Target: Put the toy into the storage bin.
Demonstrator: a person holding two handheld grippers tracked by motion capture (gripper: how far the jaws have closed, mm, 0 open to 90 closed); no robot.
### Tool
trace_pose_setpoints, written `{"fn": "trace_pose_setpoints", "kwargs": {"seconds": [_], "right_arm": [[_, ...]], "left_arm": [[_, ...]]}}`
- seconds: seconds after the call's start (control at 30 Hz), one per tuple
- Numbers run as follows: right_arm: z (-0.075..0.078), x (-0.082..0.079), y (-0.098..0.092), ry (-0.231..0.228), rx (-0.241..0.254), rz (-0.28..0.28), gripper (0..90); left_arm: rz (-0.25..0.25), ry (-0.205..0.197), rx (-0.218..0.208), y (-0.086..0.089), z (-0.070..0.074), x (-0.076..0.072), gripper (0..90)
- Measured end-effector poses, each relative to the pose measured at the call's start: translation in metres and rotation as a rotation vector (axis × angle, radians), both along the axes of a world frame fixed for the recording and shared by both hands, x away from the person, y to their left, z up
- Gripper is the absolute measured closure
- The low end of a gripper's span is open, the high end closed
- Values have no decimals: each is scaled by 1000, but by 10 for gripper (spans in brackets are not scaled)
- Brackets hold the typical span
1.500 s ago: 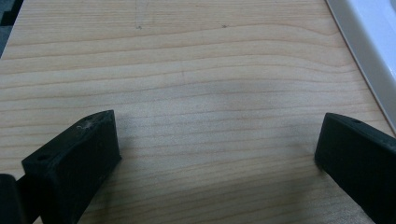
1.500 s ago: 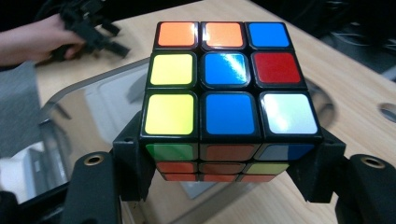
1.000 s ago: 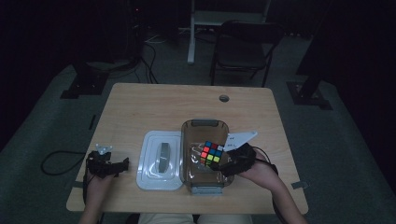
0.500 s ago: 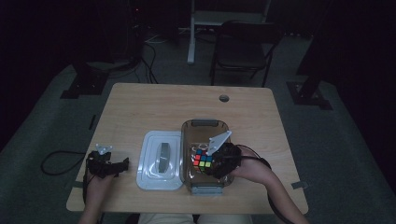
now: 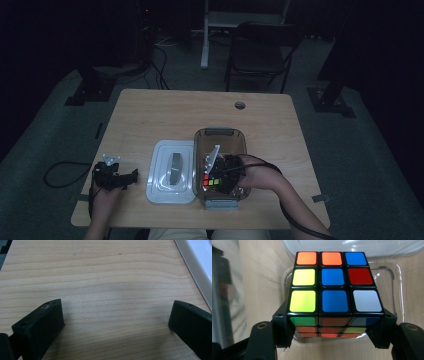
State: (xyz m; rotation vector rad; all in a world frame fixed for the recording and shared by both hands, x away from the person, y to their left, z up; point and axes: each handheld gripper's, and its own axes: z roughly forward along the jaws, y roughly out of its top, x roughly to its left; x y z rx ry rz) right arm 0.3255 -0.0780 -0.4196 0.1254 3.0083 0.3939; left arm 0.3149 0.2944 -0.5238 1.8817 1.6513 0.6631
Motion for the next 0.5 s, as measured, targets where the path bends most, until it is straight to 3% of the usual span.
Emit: {"fn": "trace_pose_setpoints", "kwargs": {"seconds": [0.23,0.33,0.37,0.43,0.5], "right_arm": [[-6,6,9,12,-75,2,339],[-7,6,11,-16,-100,2,339],[-9,7,14,-28,-137,3,339],[-10,7,15,-27,-143,6,339],[-13,7,18,-8,-184,16,339]], "left_arm": [[0,0,0,0,0,0,6],[0,0,0,0,0,0,6],[0,0,0,0,0,0,6],[0,0,0,0,0,0,6],[0,0,0,0,0,0,5]]}}
